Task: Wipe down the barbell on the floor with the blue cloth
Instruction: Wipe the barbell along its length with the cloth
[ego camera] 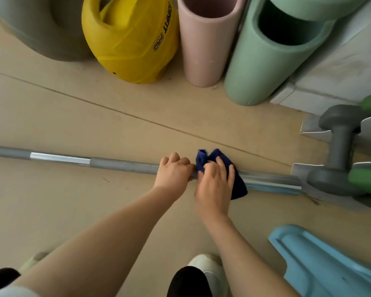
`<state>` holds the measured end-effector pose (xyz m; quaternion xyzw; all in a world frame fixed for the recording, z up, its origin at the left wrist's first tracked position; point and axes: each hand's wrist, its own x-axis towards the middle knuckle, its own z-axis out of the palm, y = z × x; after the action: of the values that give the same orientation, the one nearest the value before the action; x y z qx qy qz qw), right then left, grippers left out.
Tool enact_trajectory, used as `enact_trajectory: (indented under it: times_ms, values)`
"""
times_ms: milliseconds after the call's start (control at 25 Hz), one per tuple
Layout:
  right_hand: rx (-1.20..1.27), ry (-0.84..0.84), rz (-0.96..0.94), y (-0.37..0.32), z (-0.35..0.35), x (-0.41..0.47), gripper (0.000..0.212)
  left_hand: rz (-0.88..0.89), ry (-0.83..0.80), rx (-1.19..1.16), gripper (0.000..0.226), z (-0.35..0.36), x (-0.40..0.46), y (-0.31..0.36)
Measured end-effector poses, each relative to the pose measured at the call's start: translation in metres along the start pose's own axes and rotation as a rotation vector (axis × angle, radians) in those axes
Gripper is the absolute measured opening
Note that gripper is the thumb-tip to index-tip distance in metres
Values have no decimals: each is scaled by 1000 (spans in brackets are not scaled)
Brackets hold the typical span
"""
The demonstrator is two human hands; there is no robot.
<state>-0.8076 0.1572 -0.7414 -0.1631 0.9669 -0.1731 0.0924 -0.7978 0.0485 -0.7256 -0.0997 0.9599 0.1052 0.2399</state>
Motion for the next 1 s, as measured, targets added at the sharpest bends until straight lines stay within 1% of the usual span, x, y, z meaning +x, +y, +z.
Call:
enact_trajectory:
  times_ms: [40,120,200,240,280,320,400,440,480,520,600,680,720,760,800,880,920,960,1000]
  values:
    - [7,2,-42,-6,4,-8,13,-3,-7,-22,25,-1,0,-3]
    - [-18,7,-143,-5,6,-7,24,71,-22,-7,33,-5,-1,-12]
    - [-114,48,-205,11,5,0,28,203,-59,18,54,-14,-6,-23]
    - [-166,76,-184,17,4,2,30,270,-77,51,65,-19,-10,-31]
    - [-211,86,-124,19,4,3,32,320,-82,99,71,-22,-14,-42]
    - [-243,76,-55,15,3,1,33,342,-78,146,73,-26,-17,-56]
    - [-222,50,45,-5,7,1,20,313,-89,213,71,-33,-19,-89]
    - [-174,21,59,-19,8,0,12,274,-102,222,70,-36,-19,-105]
    - [-119,-8,28,-34,10,-1,9,228,-110,218,68,-39,-17,-118]
    - [-81,-31,-44,-45,13,-4,13,184,-112,208,66,-40,-15,-128]
    - [-77,-68,-207,-54,19,-18,29,137,-132,188,68,-38,-15,-141]
    - [-143,-96,-277,-41,20,-15,45,166,-181,187,74,-35,-21,-151]
    - [-174,-108,-253,-33,17,-11,48,190,-193,197,77,-35,-25,-158]
    - [-192,-132,-178,-25,15,-7,47,206,-191,211,79,-35,-29,-166]
    - [-197,-141,-76,-23,12,-3,42,205,-178,223,78,-37,-33,-174]
    - [-154,-125,112,-33,12,5,22,172,-136,214,70,-37,-37,-192]
    - [-122,-128,136,-44,13,6,16,143,-118,185,62,-36,-37,-201]
    - [-85,-160,97,-54,14,5,14,106,-103,145,53,-34,-38,-209]
    - [-50,-223,11,-63,16,1,21,70,-89,105,45,-33,-38,-214]
